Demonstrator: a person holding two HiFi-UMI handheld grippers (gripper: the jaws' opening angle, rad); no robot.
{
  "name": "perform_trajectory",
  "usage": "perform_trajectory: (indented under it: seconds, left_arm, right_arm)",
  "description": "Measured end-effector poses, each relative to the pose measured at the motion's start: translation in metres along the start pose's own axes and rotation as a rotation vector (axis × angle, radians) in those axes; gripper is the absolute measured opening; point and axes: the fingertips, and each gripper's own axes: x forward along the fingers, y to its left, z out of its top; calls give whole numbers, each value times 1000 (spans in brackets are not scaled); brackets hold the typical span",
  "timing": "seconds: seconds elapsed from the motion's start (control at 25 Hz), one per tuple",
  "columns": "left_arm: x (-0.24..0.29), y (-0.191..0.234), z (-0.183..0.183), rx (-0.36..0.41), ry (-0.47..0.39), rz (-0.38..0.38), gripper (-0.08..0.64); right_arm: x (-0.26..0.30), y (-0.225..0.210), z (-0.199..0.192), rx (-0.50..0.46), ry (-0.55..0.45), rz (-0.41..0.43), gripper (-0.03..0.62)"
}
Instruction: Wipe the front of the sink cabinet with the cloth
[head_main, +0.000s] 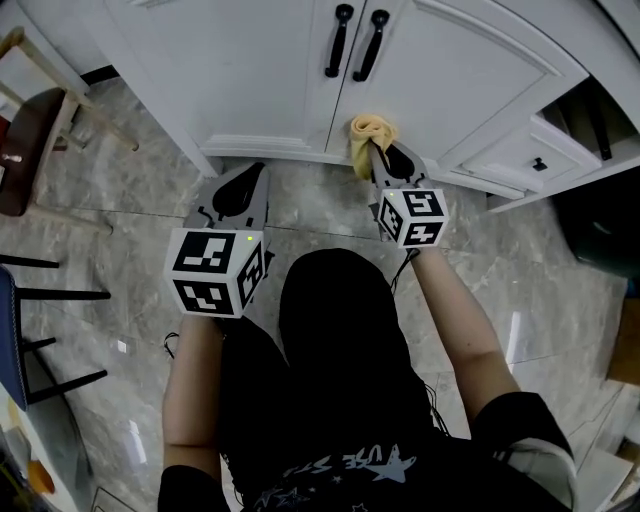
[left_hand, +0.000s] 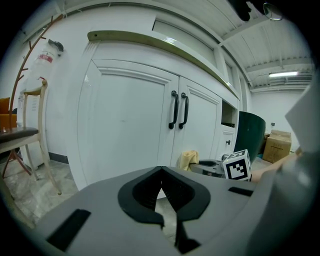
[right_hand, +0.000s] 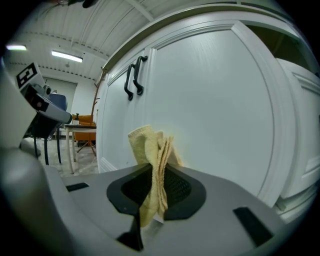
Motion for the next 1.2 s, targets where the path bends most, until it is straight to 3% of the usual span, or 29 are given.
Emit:
perform_trajectory:
  seconds: [0.84,1.2]
  left_arm:
    - [51,-40,-2,5,34,-110,17]
    - [60,-48,-7,1,47,-128,17]
  right_arm:
    - [-74,-134,-14,26,28,-288,61]
    - [-104,-164,-23,36,35,-382,61]
